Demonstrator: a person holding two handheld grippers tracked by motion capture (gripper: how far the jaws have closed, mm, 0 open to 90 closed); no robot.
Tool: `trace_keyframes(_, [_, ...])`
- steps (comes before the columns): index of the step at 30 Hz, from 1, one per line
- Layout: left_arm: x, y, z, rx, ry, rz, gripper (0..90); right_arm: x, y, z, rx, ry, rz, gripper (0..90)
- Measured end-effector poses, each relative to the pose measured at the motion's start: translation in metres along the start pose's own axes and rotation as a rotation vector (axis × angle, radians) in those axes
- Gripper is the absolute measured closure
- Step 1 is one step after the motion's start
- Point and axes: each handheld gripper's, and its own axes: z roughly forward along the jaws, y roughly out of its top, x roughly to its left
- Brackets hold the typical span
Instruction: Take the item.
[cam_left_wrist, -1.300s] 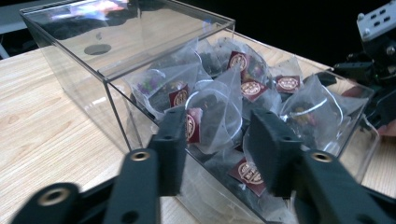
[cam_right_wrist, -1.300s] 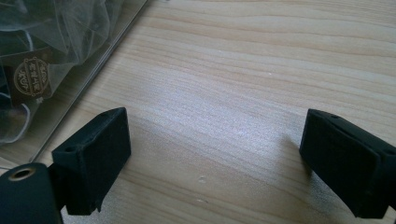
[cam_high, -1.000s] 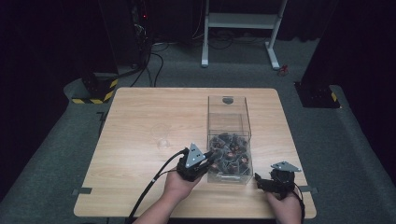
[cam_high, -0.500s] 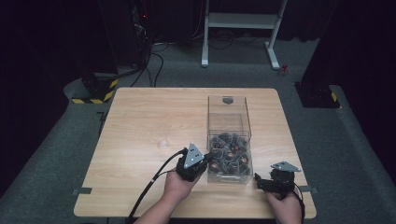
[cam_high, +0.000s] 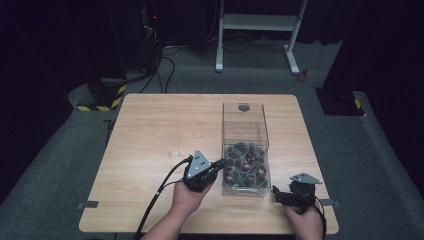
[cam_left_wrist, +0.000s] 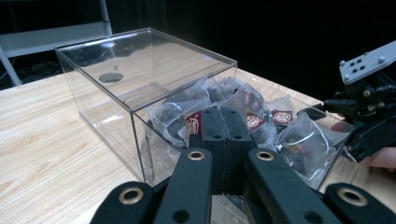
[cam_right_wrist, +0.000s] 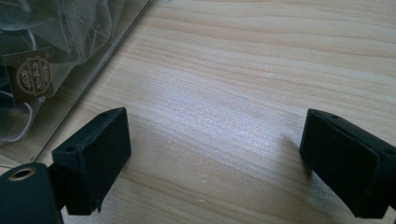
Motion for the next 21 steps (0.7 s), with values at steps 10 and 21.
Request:
trace_keyframes(10, [0.004, 0.004, -0.009, -0.027, 0.019, -0.008, 90.0, 0.000, 0.000, 0.000, -0.001, 0.001, 0.001, 8.7])
trace_keyframes(21, [0.013, 0.006, -0.019, -0.049, 0.041, -0.017, 90.0, 0.000, 0.000, 0.000, 0.001, 0.002, -0.001, 8.7])
